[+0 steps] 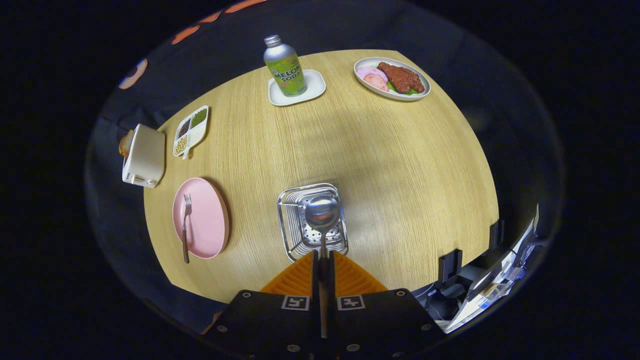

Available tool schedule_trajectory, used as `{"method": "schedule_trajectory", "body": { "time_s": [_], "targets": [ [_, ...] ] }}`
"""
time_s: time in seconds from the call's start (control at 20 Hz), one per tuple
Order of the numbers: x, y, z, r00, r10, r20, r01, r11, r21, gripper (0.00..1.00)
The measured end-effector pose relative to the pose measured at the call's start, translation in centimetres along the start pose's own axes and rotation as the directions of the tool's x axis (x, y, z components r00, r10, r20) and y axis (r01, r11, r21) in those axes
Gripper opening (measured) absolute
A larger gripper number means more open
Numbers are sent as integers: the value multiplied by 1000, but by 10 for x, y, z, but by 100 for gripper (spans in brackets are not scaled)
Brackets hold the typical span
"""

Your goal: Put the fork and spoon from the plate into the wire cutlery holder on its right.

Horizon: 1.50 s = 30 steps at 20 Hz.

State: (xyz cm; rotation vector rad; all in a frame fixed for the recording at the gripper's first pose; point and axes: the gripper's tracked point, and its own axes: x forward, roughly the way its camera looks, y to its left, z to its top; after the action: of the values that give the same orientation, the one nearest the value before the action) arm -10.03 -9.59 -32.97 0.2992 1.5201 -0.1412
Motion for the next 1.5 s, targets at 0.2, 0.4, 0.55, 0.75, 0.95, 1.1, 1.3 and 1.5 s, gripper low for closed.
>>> {"method": "schedule_trajectory", "body": {
  "time_s": [0.2, 0.4, 0.55, 0.75, 0.95, 1.1, 1.3, 1.5],
  "targets": [
    [18, -4, 12, 1000, -27, -8, 27, 999, -18, 7],
    [21, 11, 23, 999, 31, 44, -32, 999, 31, 9],
    [5, 27, 48, 976, 87, 198, -98, 994, 44, 16],
    [-20, 49, 61, 928, 108, 358, -117, 993, 4, 30],
    [-33, 80, 54, 906, 114, 408, -96, 993, -65, 70],
    [-36, 120, 42, 903, 169, 394, -141, 985, -101, 85],
    [-23, 177, 18, 920, 220, 325, -171, 970, -170, 90],
    [-1, 239, -10, 936, 265, 230, -206, 947, -248, 90]
  ]
}}
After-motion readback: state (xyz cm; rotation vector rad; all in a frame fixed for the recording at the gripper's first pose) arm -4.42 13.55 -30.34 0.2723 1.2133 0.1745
